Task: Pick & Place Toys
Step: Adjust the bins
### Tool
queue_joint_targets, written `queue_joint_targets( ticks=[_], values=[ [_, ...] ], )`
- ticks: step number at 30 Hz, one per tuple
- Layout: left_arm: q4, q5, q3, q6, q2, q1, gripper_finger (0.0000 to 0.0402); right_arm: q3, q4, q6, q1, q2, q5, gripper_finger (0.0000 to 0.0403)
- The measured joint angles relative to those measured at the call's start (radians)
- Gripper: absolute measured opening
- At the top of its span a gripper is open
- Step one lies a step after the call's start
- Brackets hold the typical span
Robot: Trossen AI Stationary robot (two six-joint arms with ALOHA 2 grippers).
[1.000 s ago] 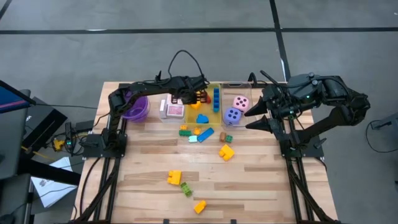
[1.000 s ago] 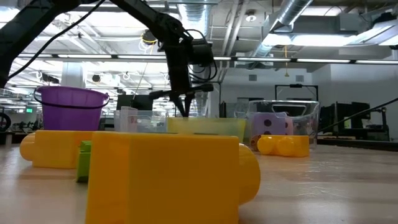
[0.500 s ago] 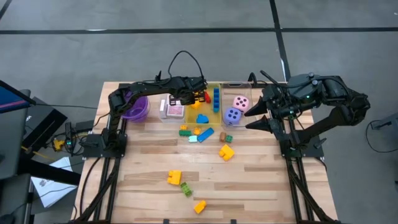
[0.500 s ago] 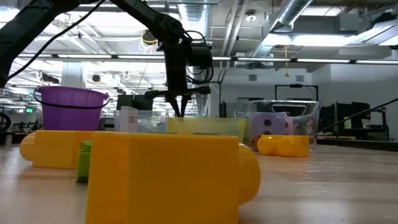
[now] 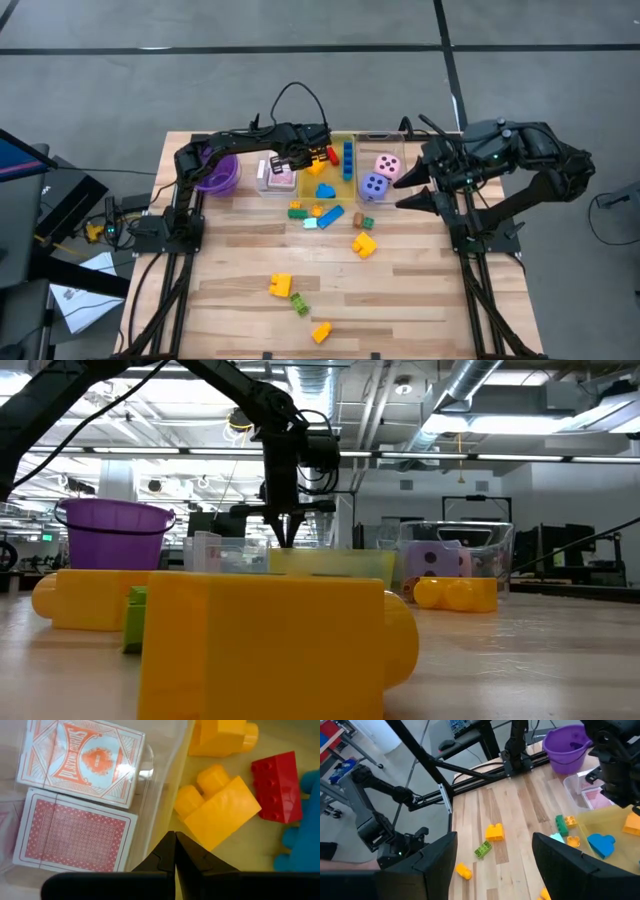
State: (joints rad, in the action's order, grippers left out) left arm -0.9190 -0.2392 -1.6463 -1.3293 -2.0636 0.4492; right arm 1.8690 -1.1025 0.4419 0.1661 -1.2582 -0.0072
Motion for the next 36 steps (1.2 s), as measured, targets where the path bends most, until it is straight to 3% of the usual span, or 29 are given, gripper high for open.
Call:
queue_joint_targets(
  ticks=[17,31,36],
  values=[
    [-0.017,-0.012,0.0,-0.128,0.0,-0.014,0.0,0.0,0.0,0.003,0.03,0.0,0.004,0.025],
    [-0.018,-0.028,0.001,-0.323,0.0,-0.028,0.0,0.0,0.0,0.003,0.03,0.0,0.004,0.025],
    [0.041,-0.063,0.001,-0.295,0.0,-0.034,0.0,0.0,-0.003,0.002,0.03,0.0,0.004,0.025]
  ],
)
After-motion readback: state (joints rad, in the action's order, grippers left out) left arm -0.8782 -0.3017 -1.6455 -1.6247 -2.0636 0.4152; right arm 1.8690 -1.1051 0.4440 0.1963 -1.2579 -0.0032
